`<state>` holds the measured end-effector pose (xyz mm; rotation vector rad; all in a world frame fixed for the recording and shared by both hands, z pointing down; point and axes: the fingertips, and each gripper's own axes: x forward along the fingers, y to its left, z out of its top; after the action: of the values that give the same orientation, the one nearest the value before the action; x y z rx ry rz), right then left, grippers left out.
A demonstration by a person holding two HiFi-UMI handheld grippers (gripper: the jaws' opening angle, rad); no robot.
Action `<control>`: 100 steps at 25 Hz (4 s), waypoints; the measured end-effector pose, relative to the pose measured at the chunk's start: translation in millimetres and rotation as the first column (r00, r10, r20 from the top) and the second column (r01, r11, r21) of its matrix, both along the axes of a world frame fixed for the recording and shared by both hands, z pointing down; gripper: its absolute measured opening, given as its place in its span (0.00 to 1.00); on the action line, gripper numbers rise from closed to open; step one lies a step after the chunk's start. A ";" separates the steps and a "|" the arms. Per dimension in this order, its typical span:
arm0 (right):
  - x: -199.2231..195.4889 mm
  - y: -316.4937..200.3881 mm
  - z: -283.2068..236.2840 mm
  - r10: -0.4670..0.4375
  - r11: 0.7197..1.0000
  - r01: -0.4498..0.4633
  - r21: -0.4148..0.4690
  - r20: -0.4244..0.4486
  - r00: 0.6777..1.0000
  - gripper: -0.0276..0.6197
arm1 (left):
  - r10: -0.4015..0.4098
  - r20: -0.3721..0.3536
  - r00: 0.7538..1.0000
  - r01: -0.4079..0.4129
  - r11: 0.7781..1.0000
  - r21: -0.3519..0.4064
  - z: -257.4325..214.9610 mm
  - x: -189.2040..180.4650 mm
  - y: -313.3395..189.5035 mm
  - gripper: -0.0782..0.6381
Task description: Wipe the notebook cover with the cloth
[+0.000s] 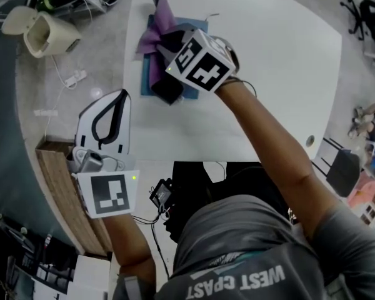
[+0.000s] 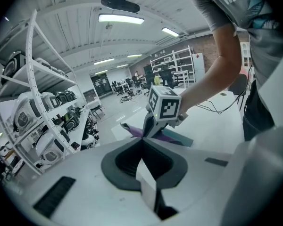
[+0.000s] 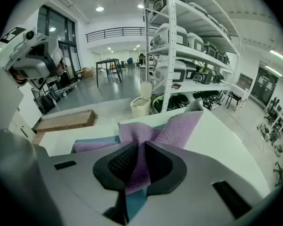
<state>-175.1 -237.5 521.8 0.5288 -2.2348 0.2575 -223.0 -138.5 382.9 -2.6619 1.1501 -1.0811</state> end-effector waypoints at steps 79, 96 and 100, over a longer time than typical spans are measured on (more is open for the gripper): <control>286.4 235.6 -395.3 -0.156 0.891 0.010 0.454 0.286 0.945 0.09 | -0.042 0.116 0.992 -0.005 0.924 0.382 -266.8 180.0 187.2 0.11; 314.5 281.1 -432.7 -0.248 0.869 0.088 0.487 0.274 0.929 0.09 | -0.121 0.110 0.987 0.070 0.922 0.381 -268.6 213.3 220.1 0.11; 321.8 280.5 -427.6 -0.247 0.874 0.096 0.477 0.264 0.932 0.09 | -0.122 0.108 0.987 0.073 0.923 0.378 -268.0 222.1 219.6 0.11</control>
<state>146.6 43.0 94.2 0.5548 -2.6569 -0.3152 -0.8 81.1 114.9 -2.2327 1.3216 -0.9208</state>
